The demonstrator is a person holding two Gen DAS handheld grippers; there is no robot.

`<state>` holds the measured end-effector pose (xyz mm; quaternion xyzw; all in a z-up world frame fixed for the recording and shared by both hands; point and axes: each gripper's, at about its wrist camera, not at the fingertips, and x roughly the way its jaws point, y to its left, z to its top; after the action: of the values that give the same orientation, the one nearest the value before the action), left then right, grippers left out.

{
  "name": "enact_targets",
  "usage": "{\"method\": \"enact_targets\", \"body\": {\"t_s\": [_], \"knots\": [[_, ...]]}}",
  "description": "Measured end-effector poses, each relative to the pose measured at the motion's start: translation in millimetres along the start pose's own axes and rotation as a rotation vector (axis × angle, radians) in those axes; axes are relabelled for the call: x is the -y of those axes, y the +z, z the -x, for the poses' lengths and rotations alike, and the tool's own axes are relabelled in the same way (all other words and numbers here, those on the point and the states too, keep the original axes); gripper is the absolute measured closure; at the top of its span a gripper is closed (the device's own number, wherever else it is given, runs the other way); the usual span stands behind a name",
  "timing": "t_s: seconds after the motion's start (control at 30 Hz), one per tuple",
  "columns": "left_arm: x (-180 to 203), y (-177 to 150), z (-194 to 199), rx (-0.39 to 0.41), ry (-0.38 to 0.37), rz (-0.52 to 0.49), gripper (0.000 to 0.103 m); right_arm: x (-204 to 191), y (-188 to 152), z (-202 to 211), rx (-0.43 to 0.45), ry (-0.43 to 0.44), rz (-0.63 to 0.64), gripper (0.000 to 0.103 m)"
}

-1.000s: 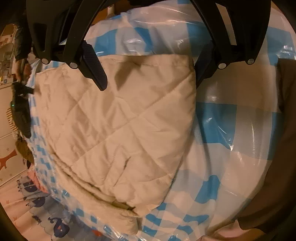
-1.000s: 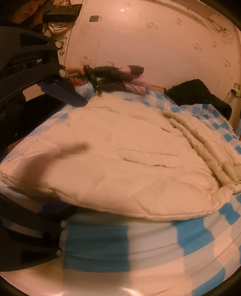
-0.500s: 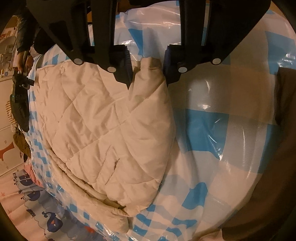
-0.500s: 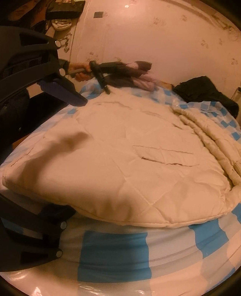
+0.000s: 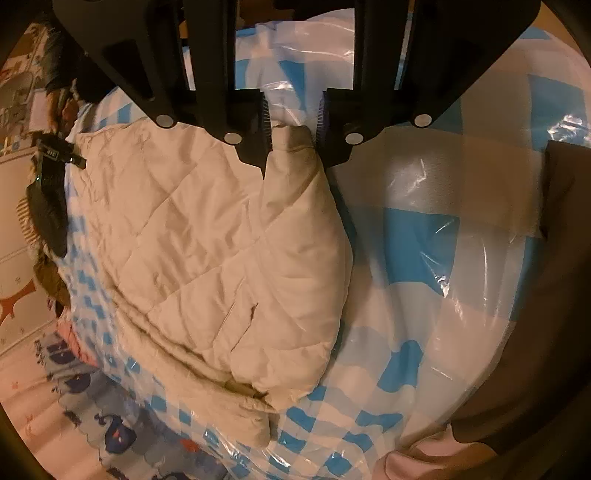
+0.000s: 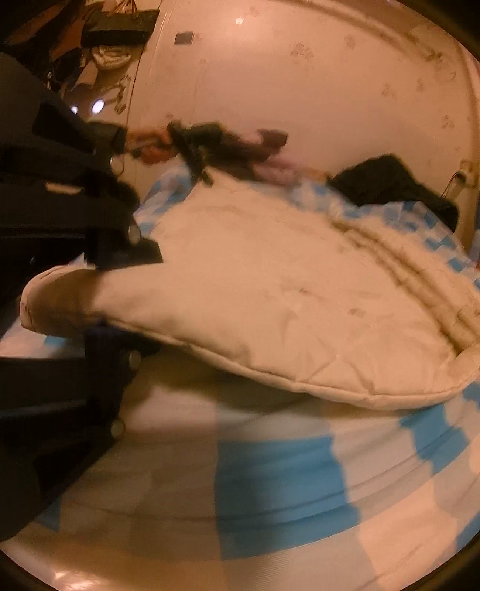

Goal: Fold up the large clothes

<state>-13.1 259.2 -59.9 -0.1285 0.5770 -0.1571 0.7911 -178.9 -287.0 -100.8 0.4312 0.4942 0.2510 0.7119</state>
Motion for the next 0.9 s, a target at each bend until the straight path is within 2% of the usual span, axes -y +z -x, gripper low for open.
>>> {"method": "enact_targets", "body": {"t_s": [0.23,0.43,0.57,0.77,0.9], "knots": [[30,6,47,0.091,-0.078,-0.032,0.088,-59,23,32,0.128,0.081,0.114,0.088],[60,-18,84,0.122,-0.151,-0.076,0.088,-71,5,65,0.167,0.114,0.146,0.088],[69,-55,95,0.113,-0.188,-0.090,0.088,-58,-19,87,0.183,0.115,0.126,0.088],[60,-118,89,0.068,-0.231,-0.064,0.088,-25,-62,115,0.192,0.131,0.062,0.088],[50,-156,81,0.021,-0.237,-0.068,0.088,-10,-94,126,0.173,0.110,0.043,0.088]]}}
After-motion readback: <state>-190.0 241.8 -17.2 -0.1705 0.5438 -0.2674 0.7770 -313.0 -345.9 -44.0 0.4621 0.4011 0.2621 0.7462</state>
